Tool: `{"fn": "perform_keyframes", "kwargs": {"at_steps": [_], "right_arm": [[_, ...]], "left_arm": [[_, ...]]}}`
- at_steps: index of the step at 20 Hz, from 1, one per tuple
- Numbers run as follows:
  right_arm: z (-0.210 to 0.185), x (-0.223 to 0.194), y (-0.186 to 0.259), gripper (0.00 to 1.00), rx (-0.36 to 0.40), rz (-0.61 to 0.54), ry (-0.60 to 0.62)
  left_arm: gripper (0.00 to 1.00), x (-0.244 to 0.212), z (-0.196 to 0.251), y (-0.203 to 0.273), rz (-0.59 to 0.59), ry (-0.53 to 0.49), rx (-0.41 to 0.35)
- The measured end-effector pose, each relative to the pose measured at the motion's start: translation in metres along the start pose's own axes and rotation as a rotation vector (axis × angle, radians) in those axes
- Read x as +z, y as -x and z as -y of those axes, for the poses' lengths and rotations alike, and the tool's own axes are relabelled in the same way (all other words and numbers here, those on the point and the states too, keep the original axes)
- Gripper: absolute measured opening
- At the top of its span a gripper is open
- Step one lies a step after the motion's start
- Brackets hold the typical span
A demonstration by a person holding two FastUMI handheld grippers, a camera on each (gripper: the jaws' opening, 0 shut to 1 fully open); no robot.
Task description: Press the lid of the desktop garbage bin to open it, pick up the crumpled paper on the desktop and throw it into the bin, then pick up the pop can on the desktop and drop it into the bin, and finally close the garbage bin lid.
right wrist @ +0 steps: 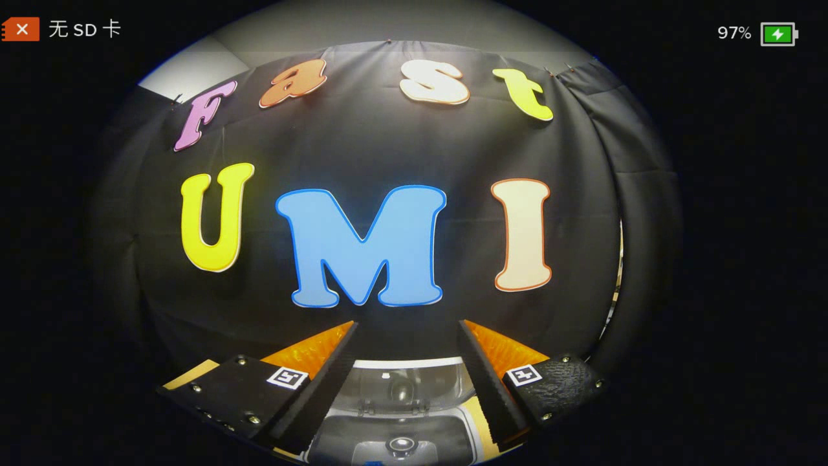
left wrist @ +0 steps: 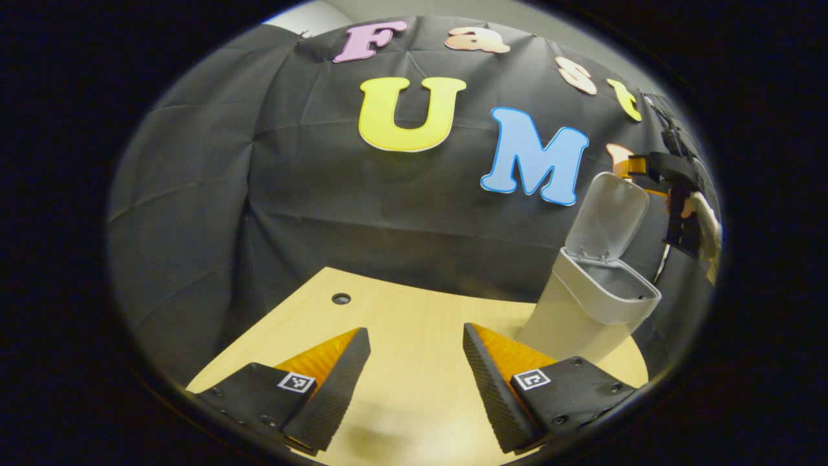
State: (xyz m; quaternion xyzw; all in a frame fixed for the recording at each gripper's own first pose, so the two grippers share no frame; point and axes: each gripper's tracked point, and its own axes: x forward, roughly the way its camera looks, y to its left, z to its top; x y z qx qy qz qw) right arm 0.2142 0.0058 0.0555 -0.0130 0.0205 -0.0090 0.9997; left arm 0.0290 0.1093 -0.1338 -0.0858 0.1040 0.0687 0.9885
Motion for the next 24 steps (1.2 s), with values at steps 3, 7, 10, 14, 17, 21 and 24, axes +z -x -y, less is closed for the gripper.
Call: {"fn": "perform_keyframes", "kwargs": {"at_steps": [3, 7, 10, 14, 17, 21, 24], "right_arm": [[0.0, -0.019, 0.031, 0.96, 0.022, -0.031, 0.001], [-0.001, -0.053, 0.063, 0.96, 0.035, -0.079, 0.032], [-0.003, -0.078, 0.078, 1.0, 0.052, -0.12, 0.027], [-0.004, -0.109, 0.089, 0.96, 0.08, -0.163, 0.015], [-0.009, -0.128, 0.099, 0.96, 0.099, -0.197, 0.013], [-0.01, -0.149, 0.103, 0.96, 0.114, -0.238, 0.007], [-0.011, -0.165, 0.107, 0.96, 0.13, -0.267, 0.019]], "left_arm": [[0.95, 0.0, 0.012, 0.007, 0.01, -0.001, -0.019], [0.96, 0.0, 0.024, 0.016, 0.026, -0.011, -0.029], [0.96, 0.003, 0.033, 0.02, 0.036, -0.025, -0.035], [0.96, 0.01, 0.046, 0.028, 0.061, -0.056, -0.032], [0.96, 0.012, 0.056, 0.032, 0.075, -0.049, -0.021], [0.96, 0.009, 0.069, 0.035, 0.077, -0.062, -0.009], [0.96, 0.011, 0.078, 0.038, 0.083, -0.074, -0.009]]}}
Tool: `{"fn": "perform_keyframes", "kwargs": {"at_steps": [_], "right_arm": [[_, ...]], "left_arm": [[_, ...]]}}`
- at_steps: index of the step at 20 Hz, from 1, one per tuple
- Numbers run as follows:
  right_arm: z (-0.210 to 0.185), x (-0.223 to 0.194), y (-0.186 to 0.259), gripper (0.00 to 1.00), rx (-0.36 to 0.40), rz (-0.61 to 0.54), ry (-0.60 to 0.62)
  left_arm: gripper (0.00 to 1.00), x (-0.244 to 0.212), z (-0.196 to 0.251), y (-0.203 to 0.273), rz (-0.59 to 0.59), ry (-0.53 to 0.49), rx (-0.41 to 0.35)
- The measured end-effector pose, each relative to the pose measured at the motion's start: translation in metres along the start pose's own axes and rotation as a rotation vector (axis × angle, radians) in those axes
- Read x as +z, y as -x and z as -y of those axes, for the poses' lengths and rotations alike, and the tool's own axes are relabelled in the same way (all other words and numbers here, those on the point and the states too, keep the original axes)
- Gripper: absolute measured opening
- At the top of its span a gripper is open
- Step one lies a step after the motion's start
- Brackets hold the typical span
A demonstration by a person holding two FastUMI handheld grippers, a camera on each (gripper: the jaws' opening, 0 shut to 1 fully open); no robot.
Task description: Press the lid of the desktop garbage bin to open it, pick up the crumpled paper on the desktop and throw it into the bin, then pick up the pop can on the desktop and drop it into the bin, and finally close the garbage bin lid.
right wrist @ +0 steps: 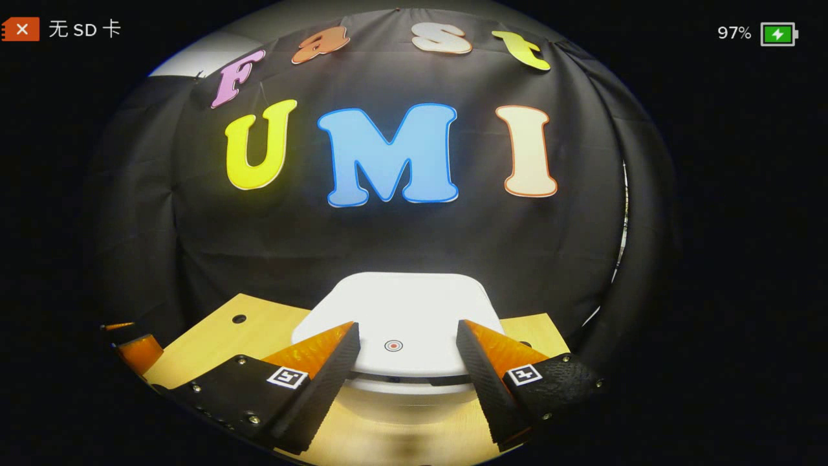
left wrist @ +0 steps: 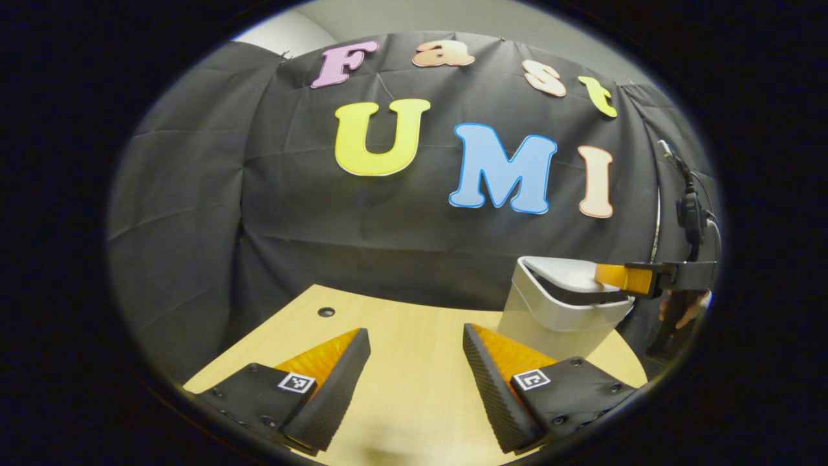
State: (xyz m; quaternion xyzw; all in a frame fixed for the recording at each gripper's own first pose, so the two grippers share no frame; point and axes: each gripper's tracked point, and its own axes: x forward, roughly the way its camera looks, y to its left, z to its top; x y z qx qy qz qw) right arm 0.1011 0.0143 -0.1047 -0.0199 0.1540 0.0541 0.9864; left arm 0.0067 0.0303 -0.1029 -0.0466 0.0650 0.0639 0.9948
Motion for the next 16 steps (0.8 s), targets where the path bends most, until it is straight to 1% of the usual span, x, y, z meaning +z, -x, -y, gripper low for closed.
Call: {"fn": "perform_keyframes", "kwargs": {"at_steps": [2, 6, 10, 14, 16], "right_arm": [[-0.002, -0.012, 0.0, 0.96, 0.009, -0.028, 0.012], [-0.001, -0.012, 0.002, 0.96, 0.01, -0.007, 0.022], [-0.002, -0.014, 0.003, 0.96, -0.007, 0.011, 0.037], [-0.001, -0.015, 0.004, 0.97, -0.018, 0.032, 0.004], [-0.003, -0.017, 0.003, 0.97, -0.023, 0.049, 0.008]], "left_arm": [[0.95, -0.001, 0.002, 0.001, -0.003, -0.011, 0.005], [0.96, 0.0, 0.012, 0.004, -0.005, -0.021, -0.013], [0.95, 0.001, 0.019, 0.006, -0.005, -0.028, -0.03], [0.95, 0.002, 0.021, 0.006, -0.006, -0.043, -0.039], [0.96, 0.002, 0.022, 0.006, -0.008, -0.045, -0.043]]}}
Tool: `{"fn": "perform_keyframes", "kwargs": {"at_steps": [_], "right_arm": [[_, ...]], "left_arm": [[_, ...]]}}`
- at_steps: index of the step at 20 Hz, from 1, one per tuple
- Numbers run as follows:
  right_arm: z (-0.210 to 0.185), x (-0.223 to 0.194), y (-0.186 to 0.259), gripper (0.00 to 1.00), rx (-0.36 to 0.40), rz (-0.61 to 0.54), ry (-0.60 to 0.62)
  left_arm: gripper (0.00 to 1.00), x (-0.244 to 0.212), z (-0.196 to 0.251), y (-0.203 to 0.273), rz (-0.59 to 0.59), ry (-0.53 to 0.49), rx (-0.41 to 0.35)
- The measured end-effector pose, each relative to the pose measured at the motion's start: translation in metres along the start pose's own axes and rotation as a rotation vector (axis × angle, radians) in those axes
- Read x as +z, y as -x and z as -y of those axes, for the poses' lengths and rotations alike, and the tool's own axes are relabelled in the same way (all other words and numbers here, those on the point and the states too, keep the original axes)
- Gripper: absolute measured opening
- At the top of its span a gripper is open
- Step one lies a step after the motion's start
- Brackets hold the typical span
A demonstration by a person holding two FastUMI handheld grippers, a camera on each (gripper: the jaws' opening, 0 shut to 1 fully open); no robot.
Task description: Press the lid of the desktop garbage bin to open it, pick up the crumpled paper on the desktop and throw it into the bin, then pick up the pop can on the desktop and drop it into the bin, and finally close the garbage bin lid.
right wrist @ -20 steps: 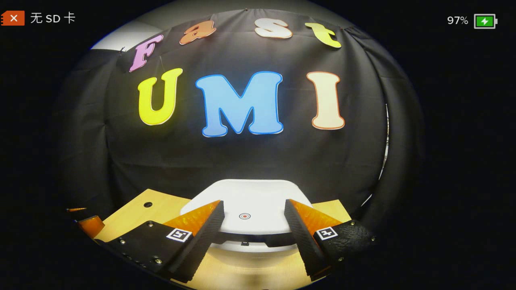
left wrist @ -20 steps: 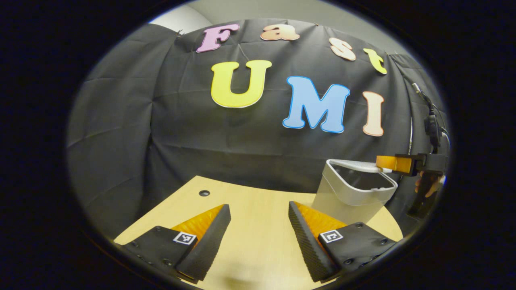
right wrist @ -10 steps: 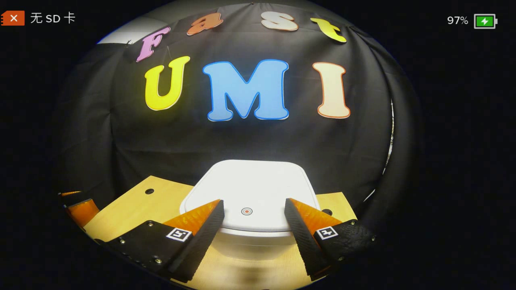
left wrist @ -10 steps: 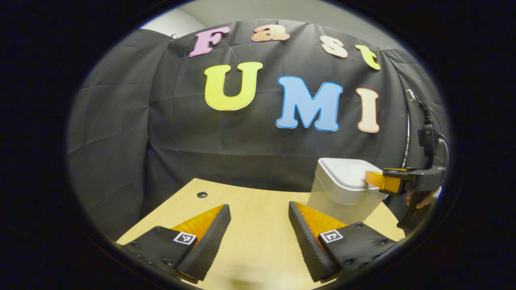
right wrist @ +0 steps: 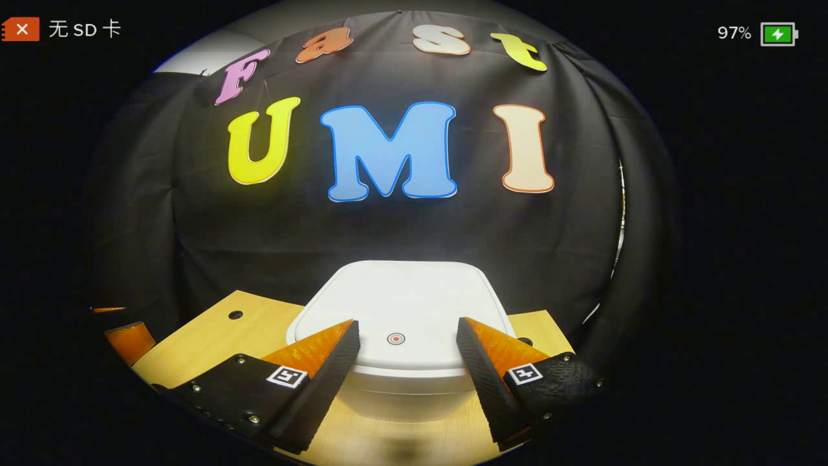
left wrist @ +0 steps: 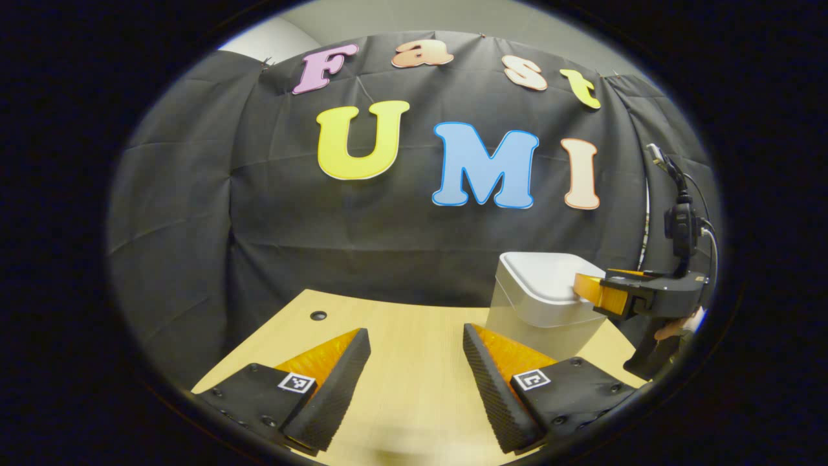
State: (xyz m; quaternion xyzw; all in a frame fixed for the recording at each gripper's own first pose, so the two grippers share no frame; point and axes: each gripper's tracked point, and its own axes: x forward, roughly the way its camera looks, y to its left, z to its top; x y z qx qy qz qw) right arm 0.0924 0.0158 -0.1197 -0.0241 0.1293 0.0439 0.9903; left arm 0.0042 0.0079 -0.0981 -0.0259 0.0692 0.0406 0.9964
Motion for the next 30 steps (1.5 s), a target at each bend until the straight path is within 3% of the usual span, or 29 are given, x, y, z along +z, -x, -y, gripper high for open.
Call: {"fn": "perform_keyframes", "kwargs": {"at_steps": [12, 23, 30], "right_arm": [[0.0, -0.005, -0.001, 1.0, -0.015, 0.071, -0.028], [-0.001, -0.002, 0.0, 0.96, 0.001, 0.103, -0.024], [0.003, 0.005, 0.003, 0.96, -0.004, 0.069, -0.039]], "left_arm": [[0.96, -0.011, 0.019, -0.002, -0.023, -0.001, -0.026], [0.95, -0.001, 0.014, -0.001, -0.005, -0.031, -0.021], [0.95, 0.034, 0.008, -0.004, 0.058, -0.044, -0.009]]}}
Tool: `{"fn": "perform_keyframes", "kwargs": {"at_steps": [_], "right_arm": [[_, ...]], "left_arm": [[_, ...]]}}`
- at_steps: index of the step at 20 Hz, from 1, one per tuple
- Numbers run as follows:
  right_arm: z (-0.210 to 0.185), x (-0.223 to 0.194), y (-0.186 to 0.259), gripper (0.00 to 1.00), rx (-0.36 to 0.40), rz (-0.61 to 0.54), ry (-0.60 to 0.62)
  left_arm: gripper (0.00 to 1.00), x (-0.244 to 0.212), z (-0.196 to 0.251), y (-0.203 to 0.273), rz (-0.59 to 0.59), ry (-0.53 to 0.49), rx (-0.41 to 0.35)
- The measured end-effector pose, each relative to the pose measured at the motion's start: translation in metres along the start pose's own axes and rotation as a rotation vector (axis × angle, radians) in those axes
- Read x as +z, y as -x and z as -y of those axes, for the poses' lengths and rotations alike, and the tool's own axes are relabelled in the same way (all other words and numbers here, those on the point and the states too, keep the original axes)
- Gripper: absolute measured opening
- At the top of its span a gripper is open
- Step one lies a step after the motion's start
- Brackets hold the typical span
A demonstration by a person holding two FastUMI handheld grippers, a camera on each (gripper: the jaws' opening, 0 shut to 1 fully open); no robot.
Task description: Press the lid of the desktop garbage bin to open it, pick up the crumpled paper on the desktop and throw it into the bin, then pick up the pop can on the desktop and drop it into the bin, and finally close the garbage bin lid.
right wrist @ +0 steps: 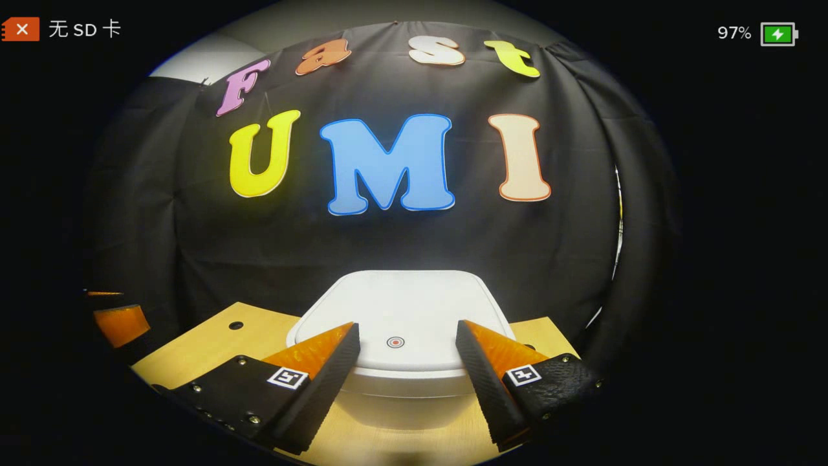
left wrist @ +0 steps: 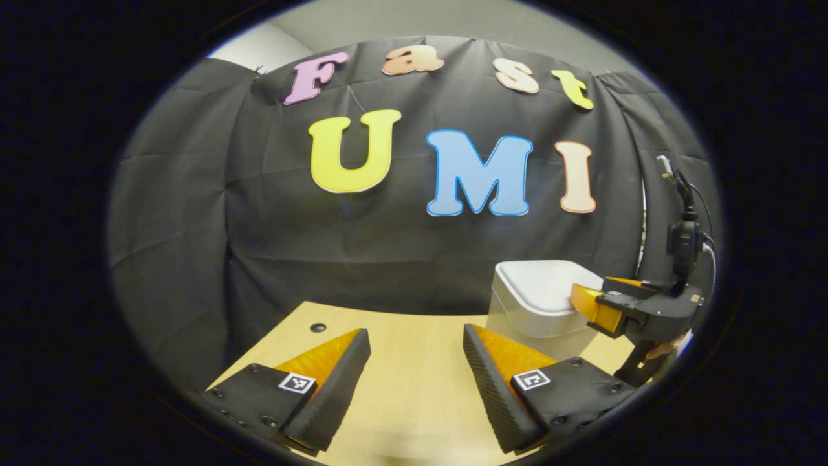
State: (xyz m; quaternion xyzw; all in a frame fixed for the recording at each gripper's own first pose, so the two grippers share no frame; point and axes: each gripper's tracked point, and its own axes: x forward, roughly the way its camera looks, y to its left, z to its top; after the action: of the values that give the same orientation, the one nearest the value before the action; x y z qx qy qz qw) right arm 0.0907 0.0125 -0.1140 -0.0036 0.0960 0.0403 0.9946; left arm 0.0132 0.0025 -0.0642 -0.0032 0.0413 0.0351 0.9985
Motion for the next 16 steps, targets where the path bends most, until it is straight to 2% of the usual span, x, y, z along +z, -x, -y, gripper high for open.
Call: {"fn": "perform_keyframes", "kwargs": {"at_steps": [3, 9, 16], "right_arm": [[0.01, 0.025, 0.011, 0.95, -0.029, 0.053, -0.002], [0.024, 0.082, 0.046, 0.96, -0.026, 0.167, -0.018], [0.018, 0.103, 0.101, 0.95, 0.002, 0.253, -0.02]], "left_arm": [[0.96, 0.022, 0.003, -0.001, 0.045, -0.024, -0.013], [0.96, 0.053, 0.012, 0.012, 0.106, -0.033, -0.036], [0.96, 0.069, 0.028, 0.051, 0.142, -0.033, -0.057]]}}
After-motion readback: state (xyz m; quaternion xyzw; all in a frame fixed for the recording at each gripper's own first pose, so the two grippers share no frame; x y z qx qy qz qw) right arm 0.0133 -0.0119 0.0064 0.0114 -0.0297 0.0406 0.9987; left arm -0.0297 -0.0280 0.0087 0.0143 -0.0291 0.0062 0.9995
